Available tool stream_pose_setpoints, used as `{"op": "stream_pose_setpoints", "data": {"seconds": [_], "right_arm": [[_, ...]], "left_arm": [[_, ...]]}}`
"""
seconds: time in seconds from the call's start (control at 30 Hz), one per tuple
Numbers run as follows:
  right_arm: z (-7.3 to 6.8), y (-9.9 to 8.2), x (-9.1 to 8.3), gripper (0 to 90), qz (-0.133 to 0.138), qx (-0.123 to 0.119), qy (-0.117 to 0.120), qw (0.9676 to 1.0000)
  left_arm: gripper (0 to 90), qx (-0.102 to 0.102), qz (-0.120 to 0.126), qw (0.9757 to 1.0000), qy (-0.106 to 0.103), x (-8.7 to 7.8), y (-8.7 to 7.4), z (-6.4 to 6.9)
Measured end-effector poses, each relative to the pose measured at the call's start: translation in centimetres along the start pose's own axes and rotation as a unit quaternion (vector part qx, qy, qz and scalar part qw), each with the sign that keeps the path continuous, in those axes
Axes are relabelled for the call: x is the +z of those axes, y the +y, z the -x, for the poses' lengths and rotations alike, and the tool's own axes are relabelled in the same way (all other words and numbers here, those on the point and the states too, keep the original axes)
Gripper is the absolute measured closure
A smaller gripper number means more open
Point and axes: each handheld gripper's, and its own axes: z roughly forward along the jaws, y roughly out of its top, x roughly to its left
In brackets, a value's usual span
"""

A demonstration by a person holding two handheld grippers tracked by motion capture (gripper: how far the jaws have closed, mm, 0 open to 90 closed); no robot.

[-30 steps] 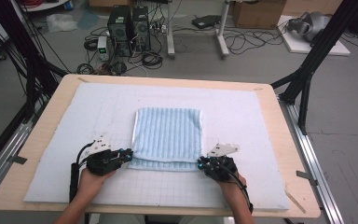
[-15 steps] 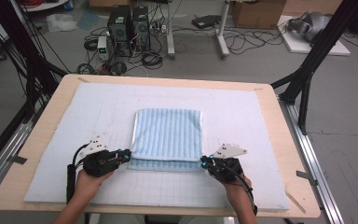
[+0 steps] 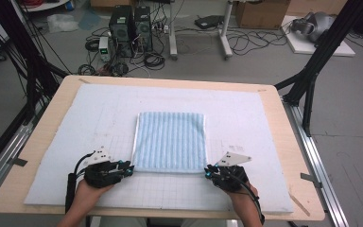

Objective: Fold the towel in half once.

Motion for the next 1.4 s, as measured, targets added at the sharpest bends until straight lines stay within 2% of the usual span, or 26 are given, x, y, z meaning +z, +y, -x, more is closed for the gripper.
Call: {"op": "stream_pose_setpoints", "data": {"seconds": [0.03,0.1,0.17,0.27,0.33,0.4,0.5,0.6,0.67,0.73,0.8,0.9,1.0,1.03,1.1,1.13,1.2,1.3,1.4], "right_arm": [[0.2,0.0,-0.2,67.8,0.014,0.01,-0.003,0.9998],[0.5,0.3,-0.4,66.1,0.04,0.024,0.0,0.9989],[0.6,0.7,-0.1,66.2,0.052,0.021,-0.001,0.9984],[0.7,1.1,1.5,68.4,0.041,0.02,0.007,0.9989],[0.8,1.2,2.8,70.3,0.019,0.016,0.015,0.9996],[0.7,1.1,3.7,70.7,-0.007,0.004,0.011,0.9999],[0.7,1.1,3.6,71.1,-0.015,-0.001,0.011,0.9998],[0.5,1.1,3.4,71.1,-0.024,-0.015,0.007,0.9996],[0.5,1.2,3.3,70.3,-0.028,-0.015,0.007,0.9995],[0.6,1.3,3.3,66.2,-0.022,-0.012,0.011,0.9996],[0.7,1.5,3.2,62.5,0.0,0.0,0.026,0.9997],[1.0,1.9,3.0,57.2,0.018,0.005,0.023,0.9996],[1.5,2.0,3.1,57.0,0.019,0.008,0.019,0.9996],[1.7,2.0,3.2,57.0,0.019,0.007,0.018,0.9996],[2.0,2.2,3.3,57.1,0.02,0.007,0.016,0.9997],[2.1,2.3,3.3,57.0,0.019,0.009,0.015,0.9997],[2.4,2.5,3.6,57.0,0.017,0.006,0.011,0.9998],[2.9,2.8,3.9,56.5,0.015,0.009,0.005,0.9998],[3.4,3.4,4.1,55.9,0.028,0.019,-0.001,0.9994]], "left_arm": [[53.9,-0.005,0.007,0.9999,0.008,-0.2,0.2,-0.2],[51.9,-0.004,0.013,0.9997,0.02,-0.4,0.5,-0.5],[51.0,-0.007,0.016,0.9995,0.026,-0.5,0.7,-0.8],[51.0,-0.016,0.017,0.9993,0.03,-0.2,1.0,-1.4],[51.2,-0.018,0.02,0.9992,0.029,0.0,1.2,-1.6],[51.8,-0.018,0.021,0.9993,0.026,0.2,1.4,-1.8],[54.7,-0.017,0.025,0.9993,0.02,0.6,1.8,-2.3],[63.8,-0.023,0.027,0.9994,0.003,1.2,2.6,-2.8],[65.5,-0.02,0.027,0.9994,0.001,1.9,3.3,-3.1],[65.4,-0.024,0.028,0.9993,-0.004,2.8,3.9,-3.4],[65.1,-0.016,0.021,0.9996,-0.003,3.7,4.5,-3.6],[64.3,-0.018,0.028,0.9994,-0.008,4.9,4.9,-3.7],[65.0,-0.007,0.002,0.9999,-0.007,6.4,4.8,-3.7],[65.1,0.0,-0.01,0.9999,0.0,6.9,4.8,-3.7],[65.1,-0.002,-0.04,0.9991,0.009,7.6,4.9,-3.9],[65.9,0.001,-0.04,0.9991,0.017,7.7,5.1,-3.9],[68.6,0.024,-0.055,0.9972,0.046,7.7,5.4,-3.8],[65.8,0.019,-0.058,0.9972,0.045,7.5,5.5,-3.7],[58.2,0.017,-0.035,0.9982,0.045,7.4,5.7,-4.2]]}}
